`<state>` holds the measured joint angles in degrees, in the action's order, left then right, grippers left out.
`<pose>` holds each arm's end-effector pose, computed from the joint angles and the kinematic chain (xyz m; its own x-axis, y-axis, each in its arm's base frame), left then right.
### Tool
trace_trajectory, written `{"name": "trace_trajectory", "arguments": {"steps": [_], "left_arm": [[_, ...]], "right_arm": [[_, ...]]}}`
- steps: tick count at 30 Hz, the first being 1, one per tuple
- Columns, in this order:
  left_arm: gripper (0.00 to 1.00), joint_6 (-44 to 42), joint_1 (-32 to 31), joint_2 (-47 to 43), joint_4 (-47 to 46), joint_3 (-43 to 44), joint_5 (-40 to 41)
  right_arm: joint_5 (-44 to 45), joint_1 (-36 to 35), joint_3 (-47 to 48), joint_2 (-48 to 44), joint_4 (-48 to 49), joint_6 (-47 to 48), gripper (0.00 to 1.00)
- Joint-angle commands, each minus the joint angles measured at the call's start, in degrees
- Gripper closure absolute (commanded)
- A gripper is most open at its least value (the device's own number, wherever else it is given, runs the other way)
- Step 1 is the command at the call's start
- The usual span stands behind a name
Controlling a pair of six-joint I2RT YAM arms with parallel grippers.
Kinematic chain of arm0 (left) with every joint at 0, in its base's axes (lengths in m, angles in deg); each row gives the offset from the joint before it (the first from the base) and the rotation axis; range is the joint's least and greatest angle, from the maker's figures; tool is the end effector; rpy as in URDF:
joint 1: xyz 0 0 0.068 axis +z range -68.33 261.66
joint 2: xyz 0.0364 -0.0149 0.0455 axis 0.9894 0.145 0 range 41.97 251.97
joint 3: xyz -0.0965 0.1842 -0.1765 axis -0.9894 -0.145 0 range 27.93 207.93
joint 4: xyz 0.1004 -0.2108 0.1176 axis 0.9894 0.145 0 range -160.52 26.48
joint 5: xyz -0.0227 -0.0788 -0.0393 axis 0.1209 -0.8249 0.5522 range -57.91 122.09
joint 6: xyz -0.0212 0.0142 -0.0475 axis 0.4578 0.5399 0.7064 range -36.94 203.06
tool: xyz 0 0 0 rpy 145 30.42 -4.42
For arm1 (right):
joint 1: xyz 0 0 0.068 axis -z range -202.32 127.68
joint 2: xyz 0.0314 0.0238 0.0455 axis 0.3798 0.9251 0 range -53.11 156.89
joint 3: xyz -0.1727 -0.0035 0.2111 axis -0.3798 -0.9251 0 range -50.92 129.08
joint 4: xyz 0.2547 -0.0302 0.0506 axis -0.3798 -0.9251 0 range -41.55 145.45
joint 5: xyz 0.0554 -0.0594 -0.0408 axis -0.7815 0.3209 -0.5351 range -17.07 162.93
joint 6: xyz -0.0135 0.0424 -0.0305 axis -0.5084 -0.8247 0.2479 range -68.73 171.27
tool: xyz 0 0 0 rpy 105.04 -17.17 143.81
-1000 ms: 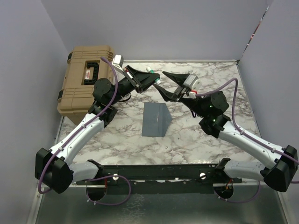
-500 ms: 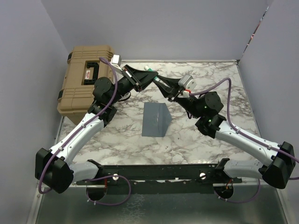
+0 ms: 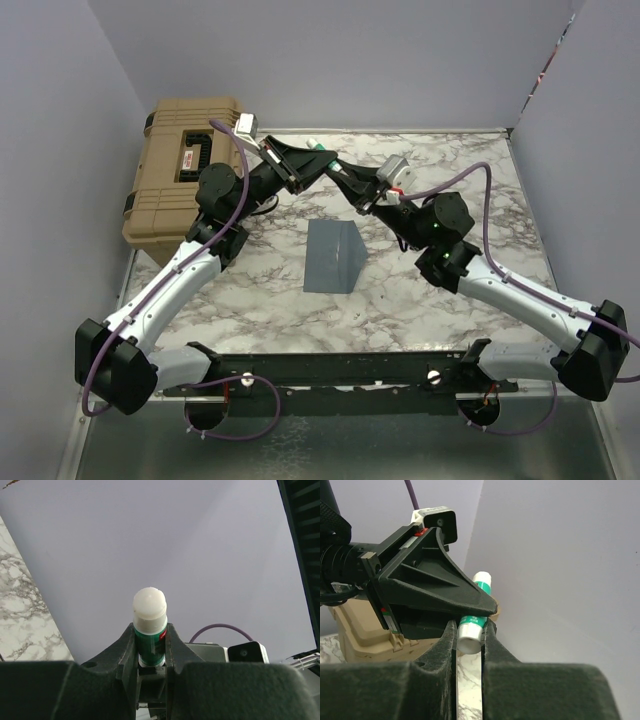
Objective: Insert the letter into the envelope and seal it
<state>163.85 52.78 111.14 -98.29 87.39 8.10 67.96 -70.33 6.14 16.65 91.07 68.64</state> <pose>0.2373 -0.1475 0.4110 -0.7263 -0.6293 -0.2766 0.3927 -0.0496 -0.9183 0.1862 0.2115 0.4085 0.4856 0.0950 -0.8690 -0.6799 0.6658 -0.3072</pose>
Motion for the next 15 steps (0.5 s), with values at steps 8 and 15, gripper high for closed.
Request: {"name": "trace_trajectory", "arguments": {"steps": [8,15], "left_arm": [[0.33,-12.4,4.7,-5.8,9.4,0.0,-1.1],[0.16,-10.0,7.3,-4.0,6.2,-0.8,-9.0]], "right_arm": [[-0.6,0.7,1.1,-2.5,-7.1,-2.2,0.99],[-3.2,0.9,-1.2,-4.8,-7.7,-4.5,0.99]]}}
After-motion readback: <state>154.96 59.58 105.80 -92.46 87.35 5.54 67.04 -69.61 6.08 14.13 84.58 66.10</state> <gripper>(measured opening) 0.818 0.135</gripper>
